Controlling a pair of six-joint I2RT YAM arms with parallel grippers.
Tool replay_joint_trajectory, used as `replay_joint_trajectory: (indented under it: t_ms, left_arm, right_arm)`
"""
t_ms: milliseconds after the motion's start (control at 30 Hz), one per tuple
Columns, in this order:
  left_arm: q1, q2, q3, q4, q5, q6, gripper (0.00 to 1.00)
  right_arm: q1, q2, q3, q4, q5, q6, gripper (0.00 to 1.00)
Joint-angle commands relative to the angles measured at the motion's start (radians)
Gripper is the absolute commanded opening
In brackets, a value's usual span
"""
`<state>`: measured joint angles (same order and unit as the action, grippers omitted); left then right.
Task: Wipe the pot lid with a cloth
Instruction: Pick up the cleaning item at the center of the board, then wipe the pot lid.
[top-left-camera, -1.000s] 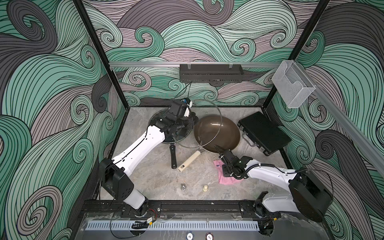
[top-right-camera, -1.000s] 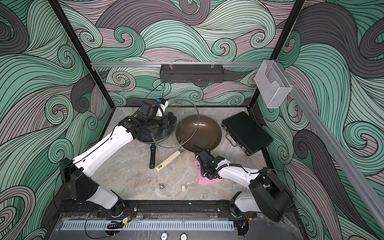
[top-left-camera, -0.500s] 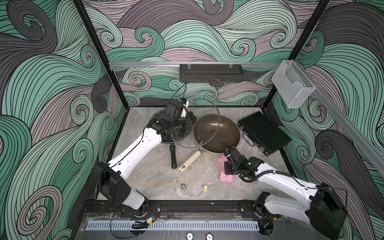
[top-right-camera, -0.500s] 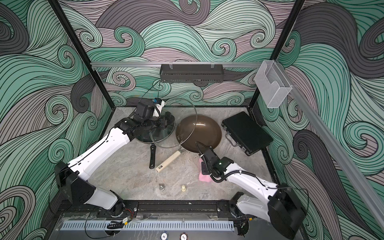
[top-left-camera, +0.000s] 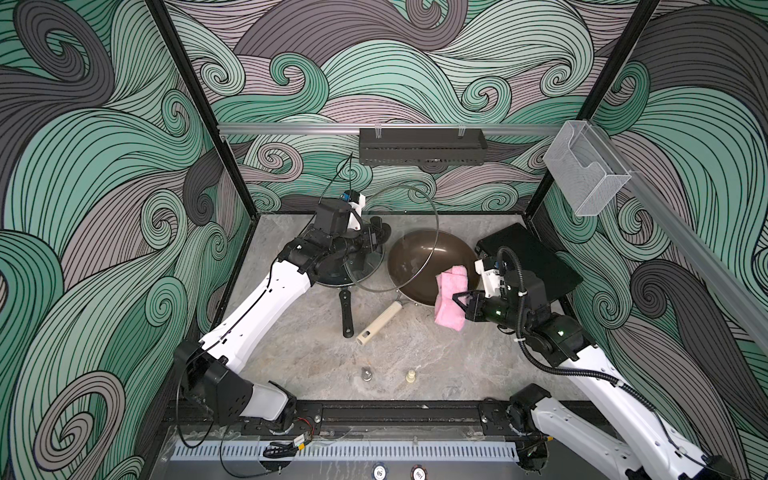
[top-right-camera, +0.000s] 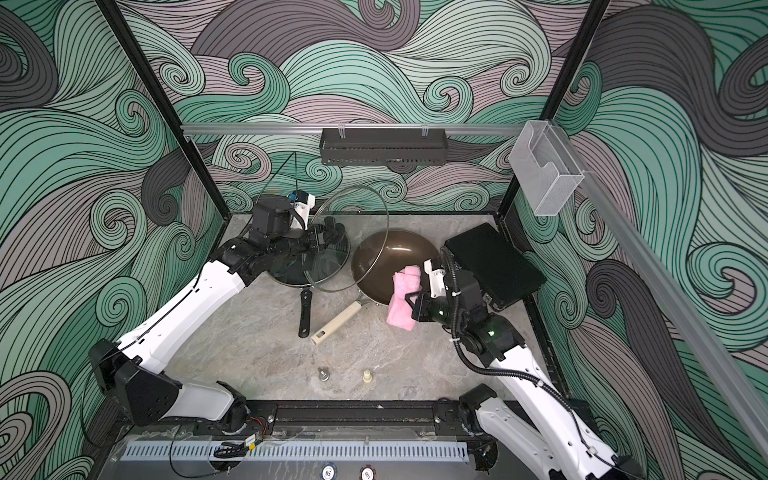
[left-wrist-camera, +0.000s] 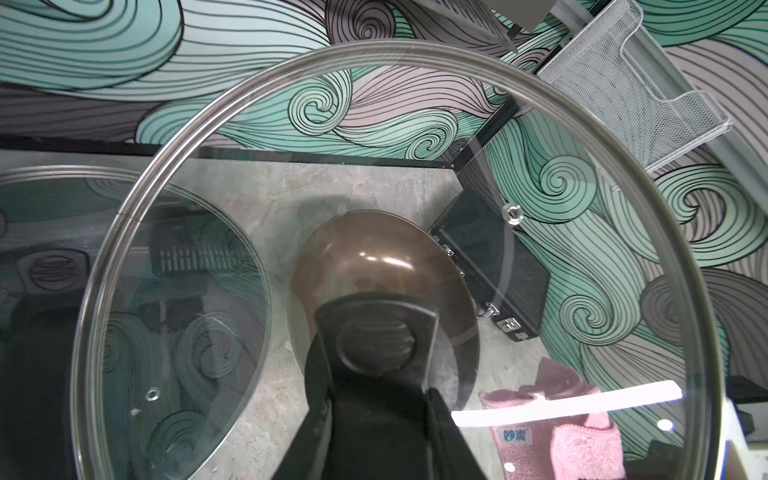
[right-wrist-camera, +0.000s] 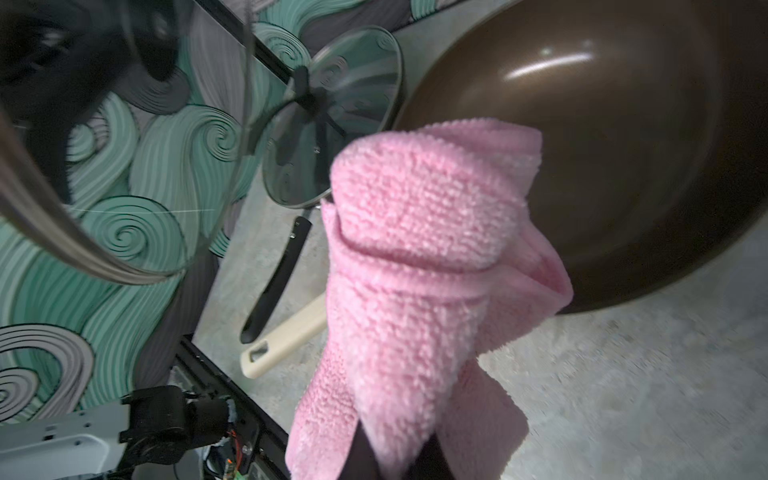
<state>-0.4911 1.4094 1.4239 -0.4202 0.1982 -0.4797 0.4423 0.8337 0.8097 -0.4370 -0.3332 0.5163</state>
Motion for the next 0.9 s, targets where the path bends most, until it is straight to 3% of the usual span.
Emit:
replay_joint_trajectory:
  t_ms: [0,133,367,633,867]
  left_arm:
    - [0.018,-0.053,0.031,0.228,0.128,-0.08,0.0]
    - [0.032,-0.044,0.019,0.269,0.185,-0.144,0.0]
    - [0.045,-0.038,0.024,0.32,0.28,-0.213,0.0]
    - [0.052,-0.026,0.013,0.381,0.342,-0.284,0.0]
    - [0.052,-0.015,0.008,0.454,0.39,-0.345,0.0]
  right_arm:
    - [-0.048,0.055,0.016,0.316,-0.208,0.044,0.0]
    - [-0.094,0.21,0.036,0.649,-0.334,0.131,0.0]
    - [-0.124,0.448,0.122,1.016,-0.483,0.318,0.0]
    - [-0.123,0.556,0.179,1.254,-0.529,0.48,0.0]
    - [-0.125,0.628,0.239,1.311,-0.511,0.531,0.0]
